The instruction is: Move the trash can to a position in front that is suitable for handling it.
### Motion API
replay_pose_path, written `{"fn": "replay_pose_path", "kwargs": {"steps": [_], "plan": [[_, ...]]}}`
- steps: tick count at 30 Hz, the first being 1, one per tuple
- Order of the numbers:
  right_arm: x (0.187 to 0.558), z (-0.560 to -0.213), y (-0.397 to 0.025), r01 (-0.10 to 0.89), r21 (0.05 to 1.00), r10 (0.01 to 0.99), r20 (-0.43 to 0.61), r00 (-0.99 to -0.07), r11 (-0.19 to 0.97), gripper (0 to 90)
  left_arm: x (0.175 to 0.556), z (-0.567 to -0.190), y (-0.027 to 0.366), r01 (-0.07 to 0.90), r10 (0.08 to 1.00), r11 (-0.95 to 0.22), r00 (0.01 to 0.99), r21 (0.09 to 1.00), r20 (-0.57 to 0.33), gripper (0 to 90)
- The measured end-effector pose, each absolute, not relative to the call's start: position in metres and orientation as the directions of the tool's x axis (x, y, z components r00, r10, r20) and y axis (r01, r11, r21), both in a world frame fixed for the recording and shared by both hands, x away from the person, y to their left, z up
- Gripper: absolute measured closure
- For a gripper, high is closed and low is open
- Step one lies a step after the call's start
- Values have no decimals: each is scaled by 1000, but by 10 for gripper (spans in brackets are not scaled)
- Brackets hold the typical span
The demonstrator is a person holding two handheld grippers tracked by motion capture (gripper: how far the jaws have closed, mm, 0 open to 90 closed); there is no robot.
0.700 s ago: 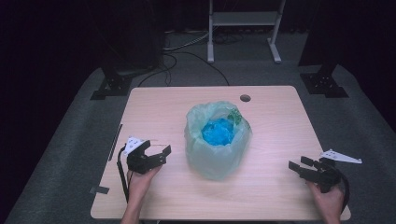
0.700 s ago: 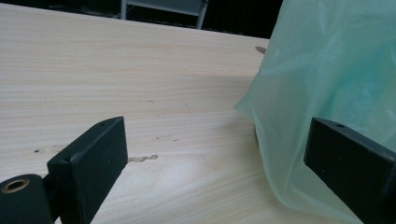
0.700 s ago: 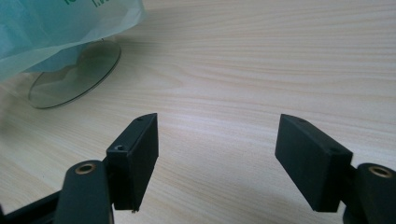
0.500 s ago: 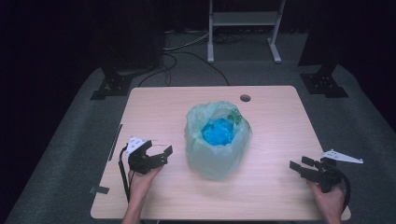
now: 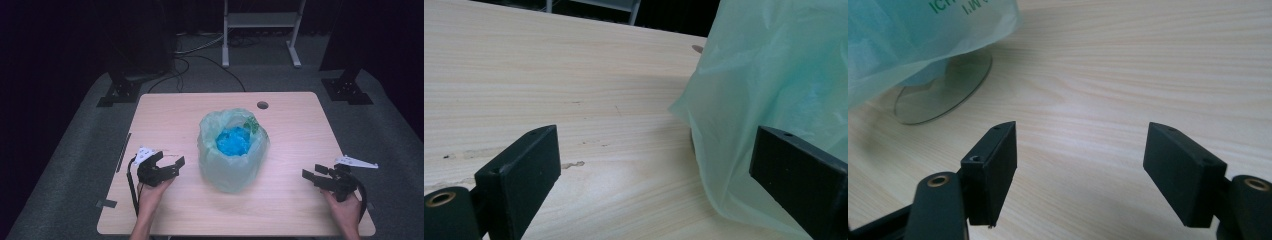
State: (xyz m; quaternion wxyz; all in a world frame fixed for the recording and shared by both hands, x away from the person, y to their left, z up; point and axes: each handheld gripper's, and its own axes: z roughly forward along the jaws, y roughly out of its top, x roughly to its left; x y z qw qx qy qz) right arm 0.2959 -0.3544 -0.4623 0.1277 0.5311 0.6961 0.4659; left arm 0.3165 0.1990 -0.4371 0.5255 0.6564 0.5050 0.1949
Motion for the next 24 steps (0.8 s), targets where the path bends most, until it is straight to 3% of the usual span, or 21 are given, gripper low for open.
{"fn": "replay_pose_path", "kwargs": {"steps": [24], "plan": [[361,-428,-279,600,787,839,228,-495,140,288,316,-433,202,453,867,75,411,888,-283,51]]}}
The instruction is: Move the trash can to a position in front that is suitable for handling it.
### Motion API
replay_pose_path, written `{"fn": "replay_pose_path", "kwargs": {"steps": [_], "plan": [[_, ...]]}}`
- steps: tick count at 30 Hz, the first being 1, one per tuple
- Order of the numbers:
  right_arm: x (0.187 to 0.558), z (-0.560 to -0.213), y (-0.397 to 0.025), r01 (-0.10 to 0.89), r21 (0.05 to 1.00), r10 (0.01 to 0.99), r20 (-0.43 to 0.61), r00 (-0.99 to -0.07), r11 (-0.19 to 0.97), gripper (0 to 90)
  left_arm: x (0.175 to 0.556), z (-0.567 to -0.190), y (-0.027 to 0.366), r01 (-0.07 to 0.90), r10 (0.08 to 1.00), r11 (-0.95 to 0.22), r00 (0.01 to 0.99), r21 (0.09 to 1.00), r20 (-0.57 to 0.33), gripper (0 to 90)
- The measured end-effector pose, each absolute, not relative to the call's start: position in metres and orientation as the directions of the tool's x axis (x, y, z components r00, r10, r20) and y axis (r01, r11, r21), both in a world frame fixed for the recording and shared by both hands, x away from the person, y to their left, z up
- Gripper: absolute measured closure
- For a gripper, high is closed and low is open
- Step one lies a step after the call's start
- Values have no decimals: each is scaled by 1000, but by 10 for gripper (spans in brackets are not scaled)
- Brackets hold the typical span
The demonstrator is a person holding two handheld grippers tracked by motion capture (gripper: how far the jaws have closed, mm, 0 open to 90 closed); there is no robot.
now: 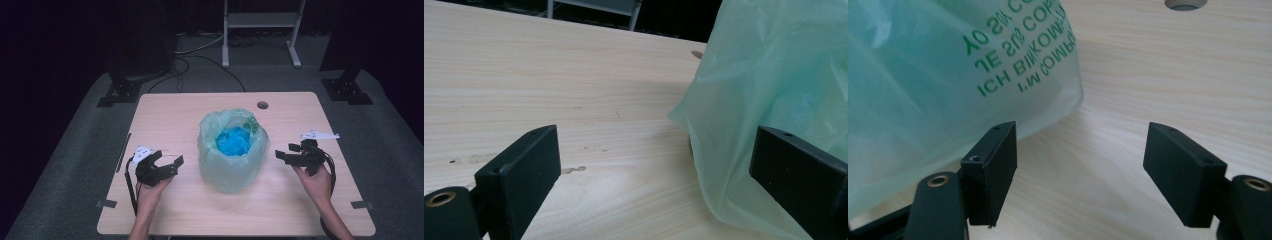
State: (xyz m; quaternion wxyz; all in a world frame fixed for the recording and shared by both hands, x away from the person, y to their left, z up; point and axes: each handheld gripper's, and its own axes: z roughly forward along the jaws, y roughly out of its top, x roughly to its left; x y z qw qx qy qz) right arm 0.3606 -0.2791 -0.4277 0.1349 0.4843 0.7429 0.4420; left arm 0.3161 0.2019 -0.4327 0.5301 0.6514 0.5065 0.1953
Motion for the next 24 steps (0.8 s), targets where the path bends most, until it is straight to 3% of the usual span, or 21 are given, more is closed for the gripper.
{"fn": "replay_pose_path", "kwargs": {"steps": [24], "plan": [[395,-424,-220,603,778,823,218,-525,179,306,316,-430,205,458,865,81,409,885,-291,51]]}}
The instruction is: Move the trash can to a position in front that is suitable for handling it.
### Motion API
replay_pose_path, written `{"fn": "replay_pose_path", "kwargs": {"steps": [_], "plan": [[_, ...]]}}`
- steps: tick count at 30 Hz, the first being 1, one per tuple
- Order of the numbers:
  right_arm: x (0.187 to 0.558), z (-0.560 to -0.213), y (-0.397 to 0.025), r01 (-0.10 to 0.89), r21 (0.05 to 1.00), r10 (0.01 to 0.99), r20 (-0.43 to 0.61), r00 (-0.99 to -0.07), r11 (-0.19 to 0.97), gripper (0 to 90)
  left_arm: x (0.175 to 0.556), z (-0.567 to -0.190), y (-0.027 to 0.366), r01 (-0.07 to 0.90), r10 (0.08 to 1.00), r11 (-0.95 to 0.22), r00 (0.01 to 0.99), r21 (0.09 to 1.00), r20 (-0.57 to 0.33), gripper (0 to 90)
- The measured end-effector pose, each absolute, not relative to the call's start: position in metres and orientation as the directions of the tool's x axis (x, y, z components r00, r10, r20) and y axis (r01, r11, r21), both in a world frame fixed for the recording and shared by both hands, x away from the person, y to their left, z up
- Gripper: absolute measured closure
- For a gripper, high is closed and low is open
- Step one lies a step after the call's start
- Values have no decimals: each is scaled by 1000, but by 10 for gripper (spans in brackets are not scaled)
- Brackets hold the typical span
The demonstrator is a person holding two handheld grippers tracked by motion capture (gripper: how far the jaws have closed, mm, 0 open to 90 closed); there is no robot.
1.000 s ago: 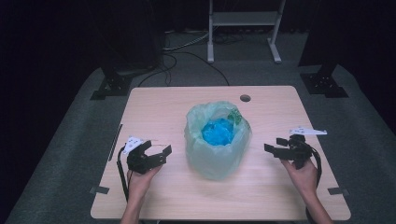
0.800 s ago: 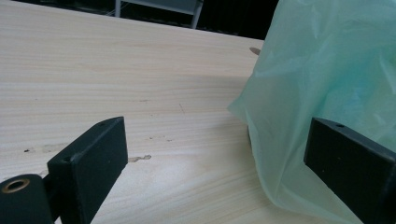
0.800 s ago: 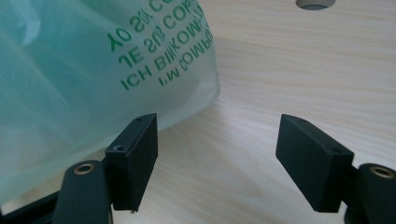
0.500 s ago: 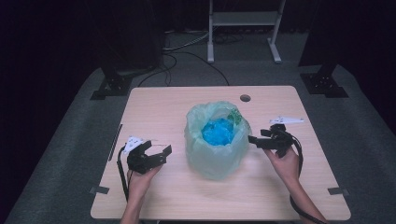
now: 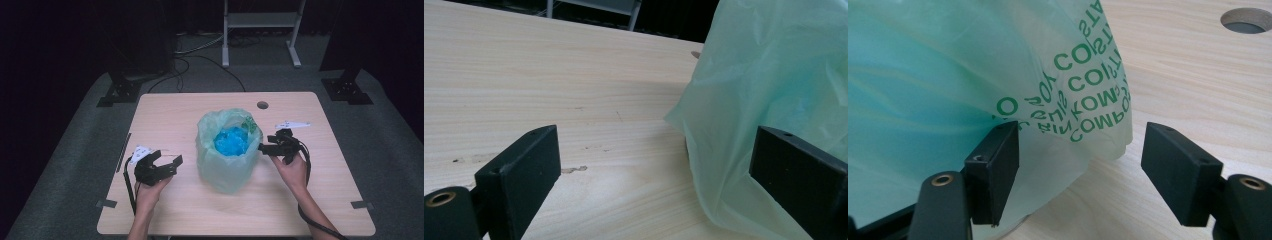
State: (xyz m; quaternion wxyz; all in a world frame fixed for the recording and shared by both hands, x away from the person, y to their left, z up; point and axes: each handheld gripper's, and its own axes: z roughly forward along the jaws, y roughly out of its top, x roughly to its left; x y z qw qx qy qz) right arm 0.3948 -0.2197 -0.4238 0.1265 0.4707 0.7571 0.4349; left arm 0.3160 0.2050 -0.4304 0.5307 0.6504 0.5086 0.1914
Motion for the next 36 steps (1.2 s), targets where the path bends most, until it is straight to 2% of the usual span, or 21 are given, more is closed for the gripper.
{"fn": "replay_pose_path", "kwargs": {"steps": [36], "plan": [[391,-425,-170,582,773,764,210,-611,253,298,313,-419,220,432,867,121,392,894,-307,51]]}}
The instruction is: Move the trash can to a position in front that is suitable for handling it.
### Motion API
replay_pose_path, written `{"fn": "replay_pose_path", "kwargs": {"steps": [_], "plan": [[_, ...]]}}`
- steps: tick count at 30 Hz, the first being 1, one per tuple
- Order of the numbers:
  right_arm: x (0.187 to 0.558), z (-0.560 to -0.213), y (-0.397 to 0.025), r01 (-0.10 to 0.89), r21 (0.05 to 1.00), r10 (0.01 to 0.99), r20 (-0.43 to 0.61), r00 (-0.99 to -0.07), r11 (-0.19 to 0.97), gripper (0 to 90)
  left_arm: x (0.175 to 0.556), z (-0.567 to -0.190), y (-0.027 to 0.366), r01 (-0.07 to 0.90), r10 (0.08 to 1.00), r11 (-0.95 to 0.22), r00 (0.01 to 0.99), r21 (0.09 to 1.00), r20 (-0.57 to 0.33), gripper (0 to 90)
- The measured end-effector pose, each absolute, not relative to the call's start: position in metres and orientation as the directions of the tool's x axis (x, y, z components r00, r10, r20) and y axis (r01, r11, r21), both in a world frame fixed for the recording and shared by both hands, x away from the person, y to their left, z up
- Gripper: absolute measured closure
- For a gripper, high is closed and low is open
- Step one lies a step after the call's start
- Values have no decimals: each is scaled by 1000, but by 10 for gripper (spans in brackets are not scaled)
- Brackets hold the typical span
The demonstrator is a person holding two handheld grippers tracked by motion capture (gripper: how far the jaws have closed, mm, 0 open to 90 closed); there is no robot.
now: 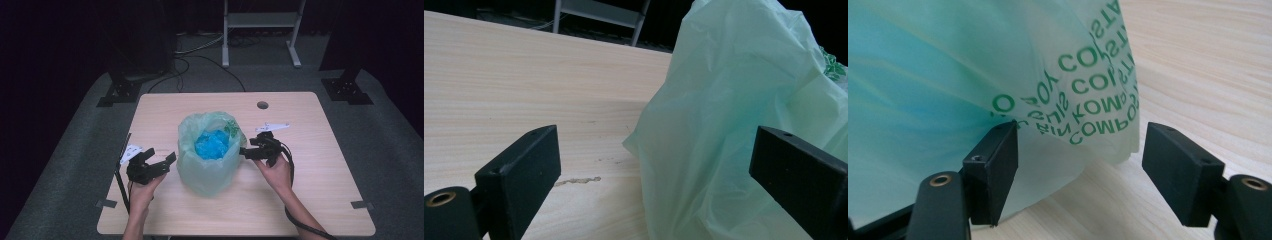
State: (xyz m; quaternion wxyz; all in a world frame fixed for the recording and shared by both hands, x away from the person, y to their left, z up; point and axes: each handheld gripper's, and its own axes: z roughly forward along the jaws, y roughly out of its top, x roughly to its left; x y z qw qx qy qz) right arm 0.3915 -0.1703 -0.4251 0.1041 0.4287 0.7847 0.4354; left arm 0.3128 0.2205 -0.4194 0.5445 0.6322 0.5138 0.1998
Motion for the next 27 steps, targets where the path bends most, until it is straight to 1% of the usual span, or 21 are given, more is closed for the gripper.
{"fn": "replay_pose_path", "kwargs": {"steps": [11,14,18,24,25,27], "plan": [[389,-441,-202,625,748,797,229,-559,223,296,312,-415,222,434,859,127,401,892,-318,59],[386,-446,-219,641,740,812,239,-533,203,296,312,-411,224,429,854,138,404,893,-326,60],[383,-446,-233,647,740,823,244,-513,184,296,312,-405,224,421,846,147,415,895,-334,60],[381,-444,-243,649,741,832,242,-499,173,296,312,-395,225,406,834,163,431,899,-346,61],[380,-444,-246,648,742,835,240,-496,172,296,312,-391,224,396,828,166,442,903,-346,89],[380,-443,-247,649,741,835,241,-494,170,296,312,-389,224,391,826,167,446,905,-345,90]]}}
